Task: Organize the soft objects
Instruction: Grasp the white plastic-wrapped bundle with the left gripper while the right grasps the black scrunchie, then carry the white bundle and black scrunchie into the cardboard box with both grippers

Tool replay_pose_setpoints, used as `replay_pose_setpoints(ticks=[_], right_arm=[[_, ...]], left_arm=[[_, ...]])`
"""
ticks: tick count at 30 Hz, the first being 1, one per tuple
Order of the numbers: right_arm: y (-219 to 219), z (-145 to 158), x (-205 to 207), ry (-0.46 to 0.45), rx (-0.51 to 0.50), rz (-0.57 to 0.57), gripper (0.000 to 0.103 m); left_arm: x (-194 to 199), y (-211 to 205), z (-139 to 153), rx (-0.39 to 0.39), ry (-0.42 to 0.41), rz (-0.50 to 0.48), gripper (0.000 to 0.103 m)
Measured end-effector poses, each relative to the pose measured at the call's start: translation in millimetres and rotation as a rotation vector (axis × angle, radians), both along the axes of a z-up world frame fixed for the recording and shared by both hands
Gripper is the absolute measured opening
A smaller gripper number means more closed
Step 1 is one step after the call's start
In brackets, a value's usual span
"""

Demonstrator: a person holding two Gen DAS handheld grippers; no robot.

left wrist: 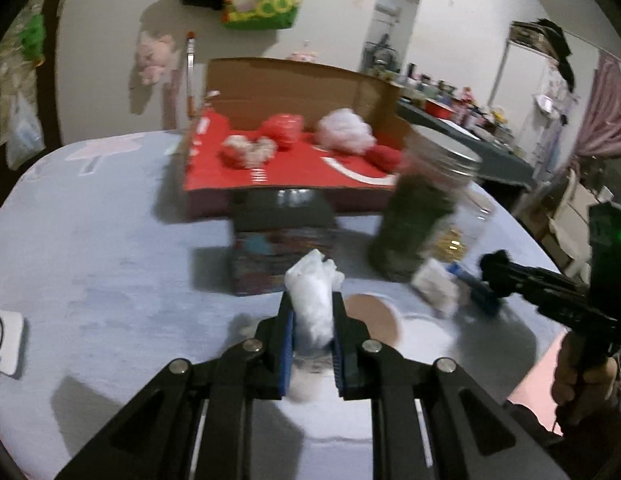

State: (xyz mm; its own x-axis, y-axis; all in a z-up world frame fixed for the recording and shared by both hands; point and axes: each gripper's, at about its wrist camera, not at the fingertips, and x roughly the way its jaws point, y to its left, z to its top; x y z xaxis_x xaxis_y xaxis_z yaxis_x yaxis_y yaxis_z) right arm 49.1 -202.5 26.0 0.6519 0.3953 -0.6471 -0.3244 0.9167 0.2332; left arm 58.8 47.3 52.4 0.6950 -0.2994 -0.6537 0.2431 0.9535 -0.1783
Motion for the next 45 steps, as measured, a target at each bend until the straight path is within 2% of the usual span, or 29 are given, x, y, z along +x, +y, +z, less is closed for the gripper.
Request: replay_pose_setpoints(ticks=[4,11,23,30,37,45], right_arm=[[11,-3,2,0.024,0.016,0.046,0.027],[25,-5,12,0.039,0.029,0.091,0.027],[28,-6,18,0.047,0.023,0.107,0.027],[14,-2,15,0.047,0.039,0.086,0.027],[-14,0,15,0.046,0.055,0.023,0.027],[-41,-3,21,0.058,0.022,-0.047,0.027]], left_arm=[[1,-22,-3,-0.053,0.015,-0.086,0.017],[11,-53,-7,-0.052,0.041,-0.173,0.017],[22,-63,-12,-0.066,0.072,-0.209,0.017],[21,-38,-7,-0.069,0.081,-0.165,0.017],[19,4,-2,-0.056,0.087,-0.069,0.017],[25,47,-6,0.016,0.108,0.043,0.017]])
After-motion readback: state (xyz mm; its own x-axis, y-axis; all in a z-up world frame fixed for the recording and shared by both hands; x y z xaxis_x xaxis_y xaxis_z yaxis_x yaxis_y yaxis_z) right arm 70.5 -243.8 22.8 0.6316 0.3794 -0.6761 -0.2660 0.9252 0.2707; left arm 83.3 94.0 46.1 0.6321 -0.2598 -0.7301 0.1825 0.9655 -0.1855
